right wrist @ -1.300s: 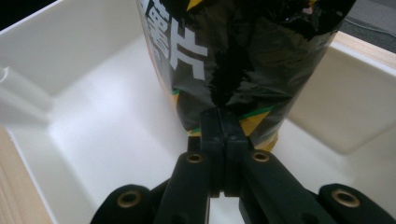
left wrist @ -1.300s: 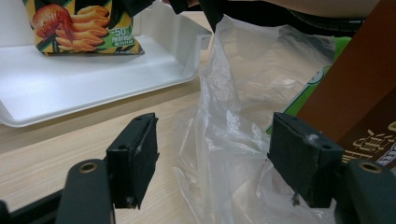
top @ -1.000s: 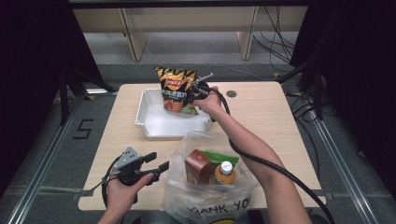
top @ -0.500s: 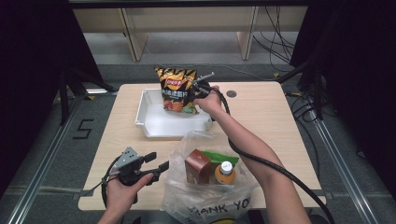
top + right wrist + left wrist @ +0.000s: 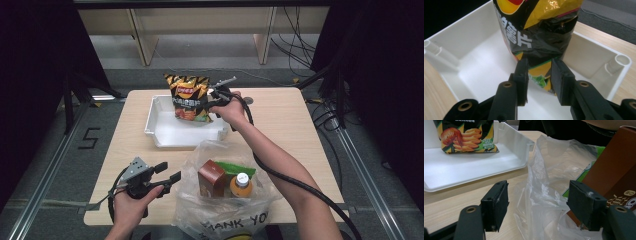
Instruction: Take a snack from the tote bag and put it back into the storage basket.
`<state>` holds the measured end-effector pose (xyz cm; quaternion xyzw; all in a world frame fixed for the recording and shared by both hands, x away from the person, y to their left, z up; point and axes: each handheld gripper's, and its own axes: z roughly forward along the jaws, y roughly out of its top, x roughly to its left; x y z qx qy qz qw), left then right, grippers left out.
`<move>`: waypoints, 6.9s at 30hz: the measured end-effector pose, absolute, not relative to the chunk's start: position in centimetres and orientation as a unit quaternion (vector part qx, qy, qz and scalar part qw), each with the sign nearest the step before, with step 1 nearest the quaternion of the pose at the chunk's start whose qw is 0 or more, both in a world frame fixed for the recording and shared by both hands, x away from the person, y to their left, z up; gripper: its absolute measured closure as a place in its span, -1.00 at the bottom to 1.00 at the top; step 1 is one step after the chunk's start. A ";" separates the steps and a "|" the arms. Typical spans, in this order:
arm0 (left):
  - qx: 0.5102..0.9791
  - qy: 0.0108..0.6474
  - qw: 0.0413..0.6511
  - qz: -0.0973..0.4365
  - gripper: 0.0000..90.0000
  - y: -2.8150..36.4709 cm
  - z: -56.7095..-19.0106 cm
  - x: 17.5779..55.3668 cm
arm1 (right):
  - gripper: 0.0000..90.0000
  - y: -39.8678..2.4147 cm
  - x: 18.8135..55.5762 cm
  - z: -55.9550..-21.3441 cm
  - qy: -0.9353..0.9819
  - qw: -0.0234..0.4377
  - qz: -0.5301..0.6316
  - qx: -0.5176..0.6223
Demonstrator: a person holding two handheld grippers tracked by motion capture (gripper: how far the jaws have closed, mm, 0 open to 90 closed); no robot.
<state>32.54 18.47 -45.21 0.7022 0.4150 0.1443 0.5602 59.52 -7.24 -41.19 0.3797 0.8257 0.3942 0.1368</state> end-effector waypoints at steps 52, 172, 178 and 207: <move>0.710 0.413 0.549 0.158 -0.28 18.7 -45.6 32.2 | 0.25 -17.2 46.7 -37.4 0.795 0.121 0.469 0.366; 0.709 0.414 0.549 0.158 -0.29 18.4 -45.4 32.0 | 1.00 -19.5 37.7 -38.6 0.858 0.055 0.478 0.182; 0.707 0.416 0.552 0.152 -0.29 18.3 -45.5 32.0 | 1.00 -19.7 37.9 -37.5 0.853 0.059 0.484 0.186; 0.708 0.415 0.551 0.153 -0.30 18.3 -45.6 32.1 | 1.00 -19.2 39.8 -32.2 0.821 0.090 0.535 0.178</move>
